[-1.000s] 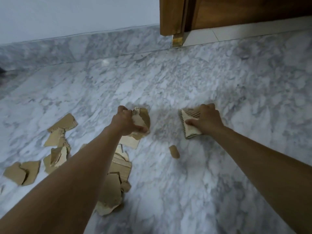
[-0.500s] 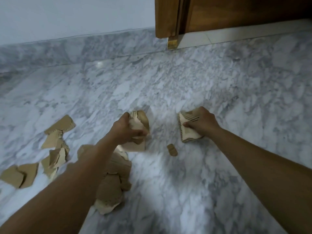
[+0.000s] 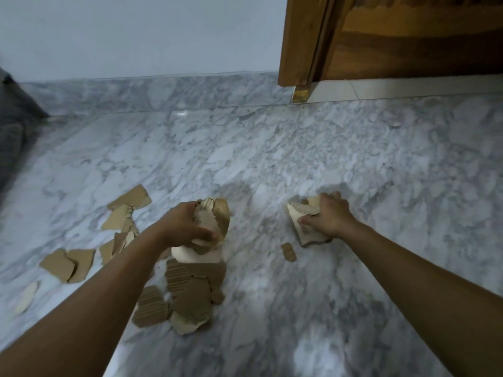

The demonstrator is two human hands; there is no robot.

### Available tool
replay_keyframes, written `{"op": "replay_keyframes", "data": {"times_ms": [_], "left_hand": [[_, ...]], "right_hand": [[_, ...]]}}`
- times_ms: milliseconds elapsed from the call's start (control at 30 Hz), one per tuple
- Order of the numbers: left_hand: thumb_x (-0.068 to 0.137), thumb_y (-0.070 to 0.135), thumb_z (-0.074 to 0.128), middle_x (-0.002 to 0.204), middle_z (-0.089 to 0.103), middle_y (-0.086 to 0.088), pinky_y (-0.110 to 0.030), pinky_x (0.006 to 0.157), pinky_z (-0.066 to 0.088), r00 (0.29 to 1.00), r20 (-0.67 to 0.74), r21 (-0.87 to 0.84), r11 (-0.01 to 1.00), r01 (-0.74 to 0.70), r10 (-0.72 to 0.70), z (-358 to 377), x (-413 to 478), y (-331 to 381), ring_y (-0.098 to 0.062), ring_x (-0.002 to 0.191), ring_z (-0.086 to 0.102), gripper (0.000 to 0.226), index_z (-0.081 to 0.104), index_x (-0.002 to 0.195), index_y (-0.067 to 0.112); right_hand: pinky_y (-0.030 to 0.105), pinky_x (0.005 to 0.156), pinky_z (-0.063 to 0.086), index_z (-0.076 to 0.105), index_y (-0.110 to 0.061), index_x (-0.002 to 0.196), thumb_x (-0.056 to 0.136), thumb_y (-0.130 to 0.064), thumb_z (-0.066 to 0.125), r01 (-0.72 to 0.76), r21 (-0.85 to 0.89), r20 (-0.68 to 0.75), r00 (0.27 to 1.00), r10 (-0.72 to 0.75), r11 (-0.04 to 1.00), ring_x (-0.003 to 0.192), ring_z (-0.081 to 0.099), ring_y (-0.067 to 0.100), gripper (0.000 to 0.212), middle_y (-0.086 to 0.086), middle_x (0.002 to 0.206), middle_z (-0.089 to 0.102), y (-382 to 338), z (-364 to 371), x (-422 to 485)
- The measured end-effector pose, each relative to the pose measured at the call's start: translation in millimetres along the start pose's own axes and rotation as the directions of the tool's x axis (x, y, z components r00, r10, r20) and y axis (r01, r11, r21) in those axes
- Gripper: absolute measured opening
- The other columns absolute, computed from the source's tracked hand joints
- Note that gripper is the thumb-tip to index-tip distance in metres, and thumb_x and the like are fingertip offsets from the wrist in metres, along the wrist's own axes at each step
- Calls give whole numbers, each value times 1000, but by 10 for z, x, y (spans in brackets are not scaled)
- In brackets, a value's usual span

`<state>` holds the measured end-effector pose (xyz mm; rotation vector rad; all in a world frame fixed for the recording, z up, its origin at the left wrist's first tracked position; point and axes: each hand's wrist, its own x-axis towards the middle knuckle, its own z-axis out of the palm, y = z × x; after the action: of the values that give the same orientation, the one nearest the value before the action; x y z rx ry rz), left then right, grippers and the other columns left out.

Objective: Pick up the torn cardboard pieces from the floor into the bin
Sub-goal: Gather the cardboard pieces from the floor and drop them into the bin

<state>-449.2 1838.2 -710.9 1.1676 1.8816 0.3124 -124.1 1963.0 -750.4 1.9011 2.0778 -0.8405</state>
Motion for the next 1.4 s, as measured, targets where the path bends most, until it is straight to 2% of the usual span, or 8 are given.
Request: {"op": "replay_keyframes", "data": {"times_ms": [100,267,500,667,833,933,1067,1400], "left_hand": [[52,35,95,86,75,-3,-44,81,59,1000,-17,-15,1000,9,-9,-23,-97,40,-22,83,71,47,72,89,19],[61,32,93,73,70,3,-25,56,46,1000,-29,44,999,7,-5,123,-222,-12,-13,69,66,33,68,78,20],[70,33,88,86,70,1,-33,71,52,998,59,133,991,15,-23,128,-336,48,-20,83,66,30,65,87,23],[70,30,89,98,73,0,-41,89,54,989,111,143,987,77,-93,-174,-544,83,-20,94,67,38,71,101,19],[62,55,86,93,69,2,-32,71,49,949,191,382,910,163,-250,22,-757,-43,-18,87,64,45,65,87,24],[65,53,83,113,62,-5,-32,82,48,965,125,418,895,159,-230,429,-781,-207,-23,102,58,54,66,106,23],[60,59,77,139,39,-16,-44,103,43,974,1,467,862,200,-227,876,-790,-452,-38,120,44,93,46,139,23],[81,30,77,132,57,-16,-31,84,44,981,-43,178,965,192,-188,928,-899,-341,-34,115,56,88,26,152,18]], "right_hand": [[49,111,35,19,-12,153,74,-64,76,-15,-139,-10,1000,14,990,147,11,37,110,11,160,3,-99,-39,97],[45,108,40,25,-9,152,67,-62,84,27,-139,20,999,-25,990,139,32,37,117,13,156,25,-92,50,172],[37,99,45,3,-9,157,73,-39,89,-61,168,62,997,51,984,137,43,35,124,18,156,35,-7,96,32],[36,97,43,19,-13,155,69,-49,88,53,189,174,981,-87,981,138,41,30,117,10,156,36,-212,-118,-244],[33,78,48,41,-14,135,68,-48,86,95,17,253,963,-96,995,117,51,31,88,14,142,40,-422,283,-519],[40,91,46,32,-13,142,73,-45,86,61,-96,185,982,-42,994,129,34,40,94,18,152,14,-452,545,-615],[41,90,48,34,-15,139,70,-41,90,22,-74,112,994,-14,997,125,42,39,93,15,147,27,-445,644,-640],[35,81,47,44,-15,126,63,-31,95,29,50,103,994,-34,998,116,59,33,83,10,129,57,-424,617,-641]]}}
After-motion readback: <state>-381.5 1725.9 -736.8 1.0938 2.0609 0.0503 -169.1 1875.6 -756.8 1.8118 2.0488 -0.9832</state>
